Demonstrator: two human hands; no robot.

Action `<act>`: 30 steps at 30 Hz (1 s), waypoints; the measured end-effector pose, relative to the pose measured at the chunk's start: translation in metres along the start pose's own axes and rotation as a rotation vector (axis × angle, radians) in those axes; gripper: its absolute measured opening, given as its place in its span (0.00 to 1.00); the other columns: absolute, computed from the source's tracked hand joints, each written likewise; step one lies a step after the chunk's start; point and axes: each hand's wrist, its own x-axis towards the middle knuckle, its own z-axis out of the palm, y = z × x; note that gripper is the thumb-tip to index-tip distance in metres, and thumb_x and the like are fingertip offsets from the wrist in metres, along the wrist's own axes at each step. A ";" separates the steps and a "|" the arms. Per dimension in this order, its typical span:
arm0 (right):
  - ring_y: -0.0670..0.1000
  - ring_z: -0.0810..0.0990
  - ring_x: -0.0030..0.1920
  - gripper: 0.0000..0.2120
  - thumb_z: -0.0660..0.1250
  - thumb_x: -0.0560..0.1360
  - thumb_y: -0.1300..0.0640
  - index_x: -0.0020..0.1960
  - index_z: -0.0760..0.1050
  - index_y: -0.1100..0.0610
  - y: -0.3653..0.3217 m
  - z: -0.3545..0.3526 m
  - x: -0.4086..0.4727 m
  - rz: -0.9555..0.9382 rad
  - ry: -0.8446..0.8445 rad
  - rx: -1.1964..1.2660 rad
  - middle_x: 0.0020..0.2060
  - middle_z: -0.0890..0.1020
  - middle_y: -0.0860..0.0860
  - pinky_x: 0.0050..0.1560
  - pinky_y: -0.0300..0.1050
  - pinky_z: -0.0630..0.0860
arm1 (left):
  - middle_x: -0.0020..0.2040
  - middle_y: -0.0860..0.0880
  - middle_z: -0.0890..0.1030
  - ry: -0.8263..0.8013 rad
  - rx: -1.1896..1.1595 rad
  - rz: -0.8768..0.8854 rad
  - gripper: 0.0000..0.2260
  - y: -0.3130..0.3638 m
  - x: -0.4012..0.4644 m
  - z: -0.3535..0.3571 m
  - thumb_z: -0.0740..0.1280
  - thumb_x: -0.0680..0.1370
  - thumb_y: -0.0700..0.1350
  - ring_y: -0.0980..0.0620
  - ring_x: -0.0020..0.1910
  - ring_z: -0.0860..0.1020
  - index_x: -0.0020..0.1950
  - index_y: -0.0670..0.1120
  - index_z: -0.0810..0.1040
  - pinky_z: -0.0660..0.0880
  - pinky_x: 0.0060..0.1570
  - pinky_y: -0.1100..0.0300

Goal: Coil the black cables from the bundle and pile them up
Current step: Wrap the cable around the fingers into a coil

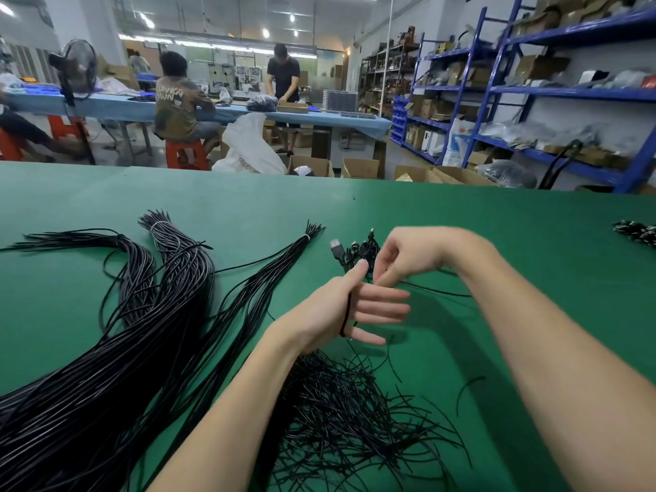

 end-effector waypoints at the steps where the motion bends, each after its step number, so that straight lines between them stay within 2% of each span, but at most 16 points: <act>1: 0.41 0.81 0.41 0.04 0.78 0.71 0.48 0.40 0.84 0.46 -0.006 -0.012 -0.002 -0.002 0.032 -0.031 0.34 0.84 0.38 0.52 0.42 0.77 | 0.62 0.46 0.83 0.030 0.036 -0.010 0.31 -0.001 0.001 0.000 0.44 0.84 0.63 0.51 0.64 0.80 0.63 0.48 0.82 0.78 0.61 0.45; 4: 0.42 0.82 0.40 0.07 0.76 0.72 0.45 0.38 0.84 0.46 -0.029 -0.034 -0.011 -0.031 0.148 -0.089 0.34 0.85 0.40 0.48 0.41 0.77 | 0.63 0.52 0.83 0.107 0.037 0.010 0.29 -0.002 0.005 -0.001 0.43 0.84 0.62 0.56 0.65 0.78 0.64 0.52 0.80 0.75 0.66 0.47; 6: 0.41 0.80 0.36 0.09 0.74 0.74 0.47 0.36 0.83 0.47 -0.040 -0.034 -0.017 -0.074 0.236 -0.085 0.31 0.84 0.40 0.41 0.40 0.74 | 0.62 0.53 0.83 0.168 -0.004 0.043 0.28 -0.001 0.007 -0.002 0.44 0.85 0.62 0.58 0.64 0.78 0.63 0.53 0.80 0.74 0.66 0.50; 8: 0.39 0.75 0.29 0.10 0.71 0.76 0.50 0.36 0.85 0.48 -0.043 -0.021 -0.024 -0.128 0.292 0.026 0.30 0.84 0.40 0.35 0.38 0.71 | 0.61 0.53 0.83 0.247 -0.051 0.071 0.27 -0.001 0.007 -0.004 0.44 0.85 0.61 0.58 0.64 0.79 0.62 0.52 0.80 0.74 0.64 0.52; 11: 0.41 0.74 0.27 0.08 0.69 0.78 0.59 0.49 0.87 0.53 -0.034 0.017 -0.031 -0.194 0.301 0.533 0.35 0.86 0.47 0.29 0.35 0.71 | 0.55 0.50 0.85 0.358 -0.201 0.145 0.25 0.001 0.007 -0.011 0.47 0.85 0.59 0.54 0.61 0.80 0.57 0.48 0.80 0.74 0.64 0.50; 13: 0.43 0.76 0.28 0.08 0.70 0.79 0.62 0.57 0.84 0.58 -0.027 0.046 -0.033 -0.184 0.248 0.905 0.42 0.88 0.52 0.29 0.35 0.74 | 0.54 0.49 0.85 0.386 -0.300 0.199 0.26 0.004 0.007 -0.015 0.47 0.86 0.58 0.53 0.59 0.80 0.62 0.46 0.79 0.73 0.65 0.50; 15: 0.44 0.78 0.30 0.09 0.72 0.78 0.59 0.57 0.84 0.58 -0.018 0.073 -0.032 -0.129 0.180 1.089 0.44 0.88 0.54 0.30 0.35 0.75 | 0.63 0.47 0.83 0.347 -0.362 0.227 0.27 0.007 0.007 -0.016 0.45 0.86 0.58 0.53 0.63 0.80 0.66 0.46 0.77 0.73 0.65 0.53; 18: 0.45 0.78 0.29 0.12 0.75 0.73 0.48 0.53 0.87 0.54 -0.009 0.096 -0.026 -0.030 0.046 1.233 0.40 0.87 0.51 0.31 0.35 0.75 | 0.66 0.44 0.80 0.255 -0.442 0.223 0.28 0.007 0.005 -0.013 0.45 0.85 0.58 0.50 0.67 0.78 0.67 0.43 0.76 0.72 0.67 0.56; 21: 0.44 0.74 0.28 0.22 0.76 0.62 0.34 0.42 0.87 0.52 0.000 0.101 -0.018 0.052 -0.039 1.092 0.33 0.82 0.46 0.29 0.36 0.70 | 0.68 0.41 0.78 0.193 -0.486 0.224 0.29 0.006 0.004 -0.014 0.45 0.85 0.58 0.48 0.68 0.77 0.69 0.40 0.74 0.71 0.68 0.54; 24: 0.45 0.70 0.26 0.24 0.74 0.61 0.29 0.34 0.81 0.51 0.011 0.100 -0.011 0.057 -0.123 0.966 0.29 0.75 0.45 0.27 0.36 0.66 | 0.69 0.40 0.77 0.125 -0.474 0.226 0.30 0.008 -0.002 -0.018 0.44 0.85 0.58 0.45 0.69 0.75 0.71 0.39 0.72 0.72 0.69 0.48; 26: 0.45 0.68 0.26 0.24 0.75 0.62 0.28 0.33 0.81 0.50 0.016 0.093 -0.010 0.028 -0.187 0.852 0.28 0.74 0.45 0.29 0.36 0.65 | 0.70 0.41 0.77 0.080 -0.424 0.207 0.31 0.010 -0.006 -0.019 0.44 0.85 0.59 0.43 0.69 0.75 0.73 0.39 0.71 0.73 0.66 0.42; 28: 0.45 0.70 0.28 0.22 0.74 0.64 0.29 0.33 0.82 0.49 0.017 0.083 -0.010 0.016 -0.229 0.639 0.28 0.76 0.45 0.32 0.37 0.68 | 0.70 0.42 0.77 0.054 -0.354 0.181 0.30 0.011 -0.008 -0.018 0.44 0.85 0.60 0.40 0.68 0.76 0.73 0.40 0.71 0.74 0.64 0.40; 30: 0.47 0.78 0.37 0.20 0.75 0.66 0.32 0.42 0.85 0.48 0.018 0.068 -0.007 0.008 -0.221 0.410 0.37 0.83 0.45 0.44 0.40 0.75 | 0.69 0.41 0.77 0.050 -0.297 0.154 0.30 0.012 -0.009 -0.016 0.45 0.85 0.59 0.37 0.67 0.76 0.73 0.41 0.71 0.74 0.64 0.39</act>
